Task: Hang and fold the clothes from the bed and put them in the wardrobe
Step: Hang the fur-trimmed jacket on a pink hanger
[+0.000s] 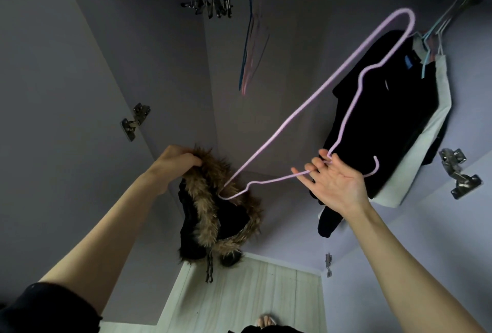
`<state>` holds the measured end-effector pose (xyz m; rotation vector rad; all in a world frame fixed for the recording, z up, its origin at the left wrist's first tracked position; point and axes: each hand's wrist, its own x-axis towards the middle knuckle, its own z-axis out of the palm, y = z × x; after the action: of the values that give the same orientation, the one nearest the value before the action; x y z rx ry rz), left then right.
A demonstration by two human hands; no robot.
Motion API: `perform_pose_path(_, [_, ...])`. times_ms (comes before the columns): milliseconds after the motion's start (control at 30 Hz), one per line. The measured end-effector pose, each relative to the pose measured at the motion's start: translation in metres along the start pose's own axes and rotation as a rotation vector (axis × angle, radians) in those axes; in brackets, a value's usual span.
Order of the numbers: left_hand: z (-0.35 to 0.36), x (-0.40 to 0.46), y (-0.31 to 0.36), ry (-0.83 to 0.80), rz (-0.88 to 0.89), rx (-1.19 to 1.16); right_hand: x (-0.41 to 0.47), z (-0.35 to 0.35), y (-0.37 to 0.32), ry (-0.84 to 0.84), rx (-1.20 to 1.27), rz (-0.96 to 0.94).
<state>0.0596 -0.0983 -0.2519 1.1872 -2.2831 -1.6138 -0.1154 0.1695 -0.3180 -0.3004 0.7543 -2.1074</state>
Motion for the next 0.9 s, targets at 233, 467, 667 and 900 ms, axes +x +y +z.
perform_pose_path(233, [-0.019,-0.005,0.013,-0.001,0.065,-0.182,0.025,0.027,0.034,0.061,-0.402,0.167])
perform_pose_path(467, [-0.051,-0.004,0.003,0.142,0.033,-0.177,0.037,0.028,0.024,0.089,-1.071,0.095])
perform_pose_path(667, [-0.051,-0.001,0.001,0.21,0.093,-0.207,0.052,0.038,0.015,0.004,-1.474,0.164])
perform_pose_path(900, [-0.046,-0.003,-0.01,0.252,0.159,-0.03,0.065,0.048,-0.015,0.113,-1.557,-0.065])
